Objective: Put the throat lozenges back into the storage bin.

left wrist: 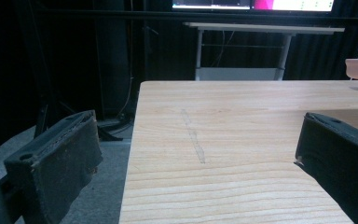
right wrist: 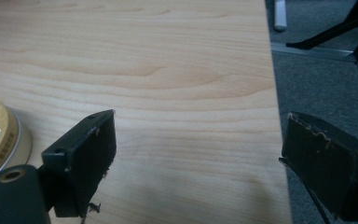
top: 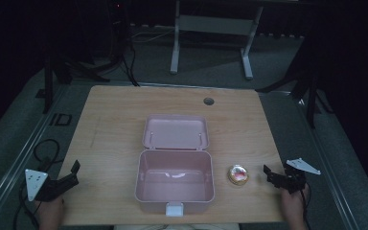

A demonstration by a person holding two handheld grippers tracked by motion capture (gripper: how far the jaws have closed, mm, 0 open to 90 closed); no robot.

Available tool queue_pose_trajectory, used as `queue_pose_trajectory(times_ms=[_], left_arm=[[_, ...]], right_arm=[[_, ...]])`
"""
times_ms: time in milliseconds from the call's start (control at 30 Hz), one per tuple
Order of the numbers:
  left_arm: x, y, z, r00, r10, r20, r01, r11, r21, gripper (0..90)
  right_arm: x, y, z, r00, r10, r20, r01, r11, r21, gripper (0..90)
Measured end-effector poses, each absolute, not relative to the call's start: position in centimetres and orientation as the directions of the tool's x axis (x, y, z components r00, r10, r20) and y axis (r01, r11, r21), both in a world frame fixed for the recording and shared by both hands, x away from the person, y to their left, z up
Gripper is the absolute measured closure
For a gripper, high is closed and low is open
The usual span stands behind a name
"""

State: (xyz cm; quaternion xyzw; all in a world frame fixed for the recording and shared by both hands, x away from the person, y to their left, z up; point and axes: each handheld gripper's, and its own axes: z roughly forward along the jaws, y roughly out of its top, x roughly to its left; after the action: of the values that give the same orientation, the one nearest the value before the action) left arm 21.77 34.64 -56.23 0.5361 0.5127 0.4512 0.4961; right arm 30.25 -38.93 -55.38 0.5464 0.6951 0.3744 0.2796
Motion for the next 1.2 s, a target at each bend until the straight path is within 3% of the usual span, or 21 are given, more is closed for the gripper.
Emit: queue_pose_trajectory(times_ms=[100,567,800,1200], left_arm=[[21.8,34.6,-56.2,0.065,0.997,-0.028,0.1,0.021,0.995,0.4],[21.8,34.7,-56.2,0.068,0.997,-0.031,0.103,0.024,0.994,0.4],[21.8,34.7,-56.2,0.069,0.997,-0.031,0.102,0.023,0.995,0.4],[21.8,34.7,-56.2,0.069,0.997,-0.03,0.1,0.023,0.995,0.4]], right_arm=[[30.5,-38.8,-55.4,-0.266,0.964,0.023,0.577,0.141,0.805,13.1],[31.1,-38.4,-54.8,-0.445,0.89,0.097,0.697,0.276,0.662,10.5],[31.1,-37.9,-53.4,-0.52,0.853,0.034,0.713,0.411,0.568,9.1],[30.9,-36.4,-51.1,-0.662,0.749,-0.017,0.706,0.631,0.322,9.1]])
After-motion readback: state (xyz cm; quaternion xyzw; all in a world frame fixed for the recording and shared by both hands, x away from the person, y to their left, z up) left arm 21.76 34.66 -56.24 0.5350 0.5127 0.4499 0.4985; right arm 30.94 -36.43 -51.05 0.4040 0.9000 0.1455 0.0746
